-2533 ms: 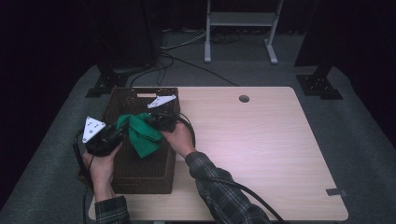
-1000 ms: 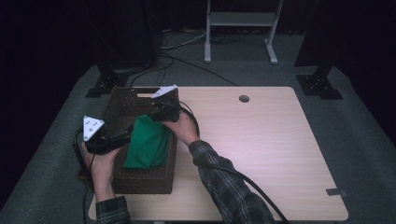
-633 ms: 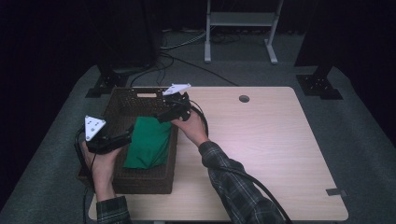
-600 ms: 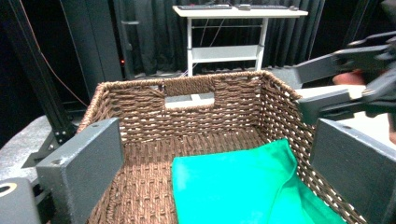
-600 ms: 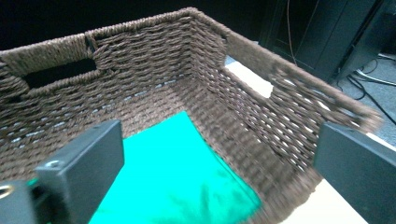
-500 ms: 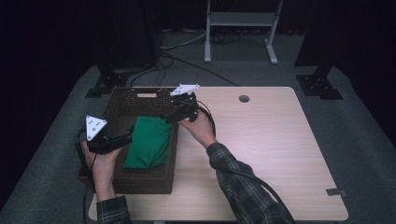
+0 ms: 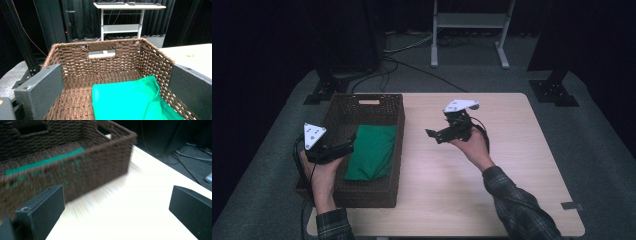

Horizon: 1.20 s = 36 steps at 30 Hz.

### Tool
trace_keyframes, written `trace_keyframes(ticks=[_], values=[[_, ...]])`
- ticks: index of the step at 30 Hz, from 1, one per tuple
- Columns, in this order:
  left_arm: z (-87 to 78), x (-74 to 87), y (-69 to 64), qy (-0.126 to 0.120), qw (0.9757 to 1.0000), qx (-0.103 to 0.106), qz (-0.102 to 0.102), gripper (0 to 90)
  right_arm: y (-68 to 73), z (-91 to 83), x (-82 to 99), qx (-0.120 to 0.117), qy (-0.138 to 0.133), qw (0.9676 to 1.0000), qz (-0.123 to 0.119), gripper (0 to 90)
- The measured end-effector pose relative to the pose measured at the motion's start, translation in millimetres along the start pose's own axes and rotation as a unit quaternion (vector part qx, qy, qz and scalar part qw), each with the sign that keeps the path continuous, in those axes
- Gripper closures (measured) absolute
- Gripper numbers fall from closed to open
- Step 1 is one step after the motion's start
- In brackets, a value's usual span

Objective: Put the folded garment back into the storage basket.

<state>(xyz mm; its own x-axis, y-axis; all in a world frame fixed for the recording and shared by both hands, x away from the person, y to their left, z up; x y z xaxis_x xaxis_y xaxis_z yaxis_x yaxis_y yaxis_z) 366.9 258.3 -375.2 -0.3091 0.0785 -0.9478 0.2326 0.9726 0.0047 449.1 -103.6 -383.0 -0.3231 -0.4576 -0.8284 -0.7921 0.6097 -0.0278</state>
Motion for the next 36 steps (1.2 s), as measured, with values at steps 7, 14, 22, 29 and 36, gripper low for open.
trace_keyframes(ticks=[7,14,22,29,36], values=[[0.2,-0.4,-2.5,-0.001,1.0000,-0.005,0.007,0.0,-20.5,-58.0,42.4,0.010,-0.007,0.9998,0.014,0.0],[1.3,-0.7,-4.2,0.000,0.9999,-0.006,0.011,0.0,-31.1,-104.6,94.2,0.019,-0.008,0.9994,0.029,0.0],[2.4,-0.6,-5.6,0.001,0.9999,0.001,0.015,0.0,-42.8,-138.1,167.3,0.047,0.030,0.9972,0.050,0.0],[3.1,-0.5,-7.2,0.003,0.9998,0.004,0.018,0.0,-44.1,-160.7,217.0,0.061,0.055,0.9934,0.080,0.0],[2.3,-0.6,-7.9,0.001,0.9998,0.007,0.018,0.0,-35.0,-180.3,247.1,0.068,0.078,0.9907,0.089,0.0]])
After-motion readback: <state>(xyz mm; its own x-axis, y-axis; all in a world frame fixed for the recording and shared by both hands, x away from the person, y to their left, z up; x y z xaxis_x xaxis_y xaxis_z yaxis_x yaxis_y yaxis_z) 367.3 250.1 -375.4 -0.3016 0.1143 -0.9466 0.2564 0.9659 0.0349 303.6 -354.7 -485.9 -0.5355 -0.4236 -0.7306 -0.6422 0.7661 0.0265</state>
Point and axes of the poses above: each handheld gripper's, and its own axes: z roughly forward along the jaws, x roughly out of its underside, y roughly to its left, the point moved 4 cm from there along z, roughly forward along the jaws, and after that the axes turned 5 degrees about y, right-handed, at the moved point
